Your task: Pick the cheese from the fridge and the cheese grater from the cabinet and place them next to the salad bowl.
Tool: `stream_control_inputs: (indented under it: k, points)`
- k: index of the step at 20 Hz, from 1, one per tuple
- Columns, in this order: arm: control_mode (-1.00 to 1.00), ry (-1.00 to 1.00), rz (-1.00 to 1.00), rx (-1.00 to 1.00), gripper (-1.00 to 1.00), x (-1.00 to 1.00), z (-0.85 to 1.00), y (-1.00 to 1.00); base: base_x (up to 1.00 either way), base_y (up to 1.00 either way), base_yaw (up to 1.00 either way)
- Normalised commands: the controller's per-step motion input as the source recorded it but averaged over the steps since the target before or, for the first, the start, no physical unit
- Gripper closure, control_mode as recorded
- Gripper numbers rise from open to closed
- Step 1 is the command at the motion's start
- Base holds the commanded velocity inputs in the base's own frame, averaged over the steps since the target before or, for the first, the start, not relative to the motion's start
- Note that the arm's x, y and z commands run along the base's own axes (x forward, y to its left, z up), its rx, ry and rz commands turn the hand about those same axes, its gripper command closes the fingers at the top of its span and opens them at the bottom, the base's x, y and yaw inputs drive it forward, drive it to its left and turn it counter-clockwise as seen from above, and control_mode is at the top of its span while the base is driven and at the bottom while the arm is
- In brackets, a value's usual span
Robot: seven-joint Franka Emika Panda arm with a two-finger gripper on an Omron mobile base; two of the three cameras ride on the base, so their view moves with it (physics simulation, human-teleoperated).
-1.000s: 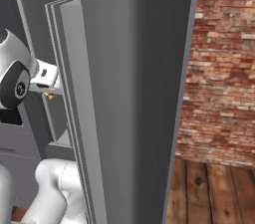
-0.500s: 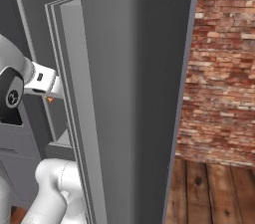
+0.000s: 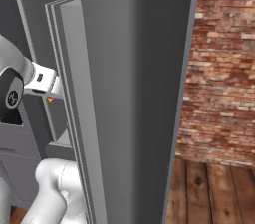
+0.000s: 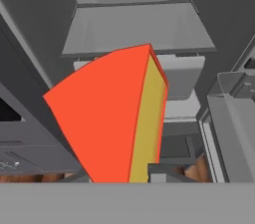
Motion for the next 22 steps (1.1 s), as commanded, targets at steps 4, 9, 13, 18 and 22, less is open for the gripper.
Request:
stream_control_inputs:
  k: [4, 9, 13, 18, 22]
  points:
    - [-1.0, 0.0, 0.0, 0.0, 1.0, -0.06, 0.0, 0.0, 0.0, 0.0, 0.0]
    - [1.0, 0.0, 0.0, 0.0, 1.0, -0.06, 0.0, 0.0, -0.13, 0.0, 0.0]
    - [1.0, 0.0, 0.0, 0.0, 1.0, 0.0, 0.0, 0.0, -0.97, 0.04, 0.0]
    - [1.0, 0.0, 0.0, 0.0, 1.0, 0.0, 0.0, 0.0, -0.83, 0.39, 0.07]
    - [1.0, 0.0, 0.0, 0.0, 1.0, 0.0, 0.0, 0.0, -0.44, 0.48, 0.21]
